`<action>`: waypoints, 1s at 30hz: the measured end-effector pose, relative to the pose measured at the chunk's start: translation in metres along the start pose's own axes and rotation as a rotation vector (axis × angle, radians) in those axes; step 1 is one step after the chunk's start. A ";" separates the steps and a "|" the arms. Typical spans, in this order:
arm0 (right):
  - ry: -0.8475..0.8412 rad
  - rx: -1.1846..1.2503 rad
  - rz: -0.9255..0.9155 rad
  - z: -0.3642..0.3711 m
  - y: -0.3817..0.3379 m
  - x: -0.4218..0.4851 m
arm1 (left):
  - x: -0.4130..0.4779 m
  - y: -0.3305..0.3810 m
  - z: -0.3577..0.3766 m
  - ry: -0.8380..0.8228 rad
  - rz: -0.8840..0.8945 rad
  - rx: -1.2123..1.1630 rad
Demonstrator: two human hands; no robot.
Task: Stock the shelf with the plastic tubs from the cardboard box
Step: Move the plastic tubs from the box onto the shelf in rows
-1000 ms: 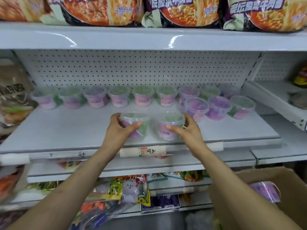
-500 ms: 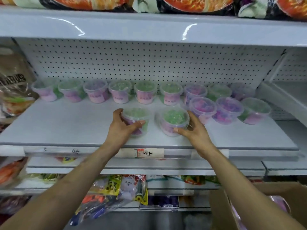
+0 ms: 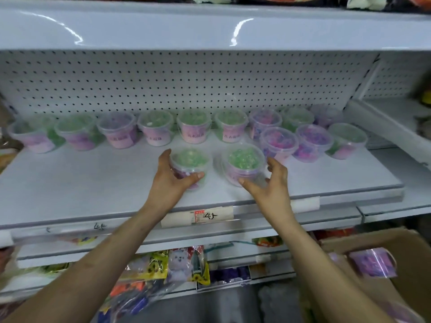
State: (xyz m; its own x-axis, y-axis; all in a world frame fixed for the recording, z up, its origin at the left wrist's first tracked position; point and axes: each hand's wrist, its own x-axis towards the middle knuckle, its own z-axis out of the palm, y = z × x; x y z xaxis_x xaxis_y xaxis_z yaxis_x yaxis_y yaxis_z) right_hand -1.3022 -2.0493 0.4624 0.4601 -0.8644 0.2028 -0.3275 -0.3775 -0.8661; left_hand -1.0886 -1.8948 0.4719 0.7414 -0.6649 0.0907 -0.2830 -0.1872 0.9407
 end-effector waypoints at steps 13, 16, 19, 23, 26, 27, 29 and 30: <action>0.151 -0.351 -0.169 0.017 -0.012 0.019 | 0.011 0.004 0.008 0.003 0.022 -0.001; 0.135 -0.343 -0.167 0.018 -0.012 0.027 | 0.016 0.004 0.004 0.009 0.033 -0.019; 0.123 -0.344 -0.174 0.020 -0.014 0.036 | 0.020 0.003 0.000 0.017 0.036 -0.027; 0.109 -0.348 -0.196 0.022 -0.013 0.049 | 0.025 0.004 -0.002 0.030 0.044 -0.022; 0.113 -0.346 -0.206 0.024 -0.012 0.056 | 0.029 0.005 -0.002 0.040 0.046 -0.013; 0.115 -0.344 -0.207 0.025 -0.012 0.058 | 0.031 0.005 -0.002 0.042 0.049 -0.007; 0.116 -0.341 -0.203 0.027 -0.011 0.062 | 0.035 0.006 -0.001 0.043 0.051 -0.003; 0.114 -0.337 -0.201 0.027 -0.011 0.064 | 0.037 0.006 -0.001 0.041 0.054 -0.004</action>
State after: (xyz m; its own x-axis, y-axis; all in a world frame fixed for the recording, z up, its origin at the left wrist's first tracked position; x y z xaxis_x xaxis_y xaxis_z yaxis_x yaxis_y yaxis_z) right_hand -1.2467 -2.0915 0.4729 0.4540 -0.7865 0.4186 -0.5013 -0.6139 -0.6098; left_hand -1.0621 -1.9201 0.4812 0.7494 -0.6438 0.1545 -0.3210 -0.1492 0.9352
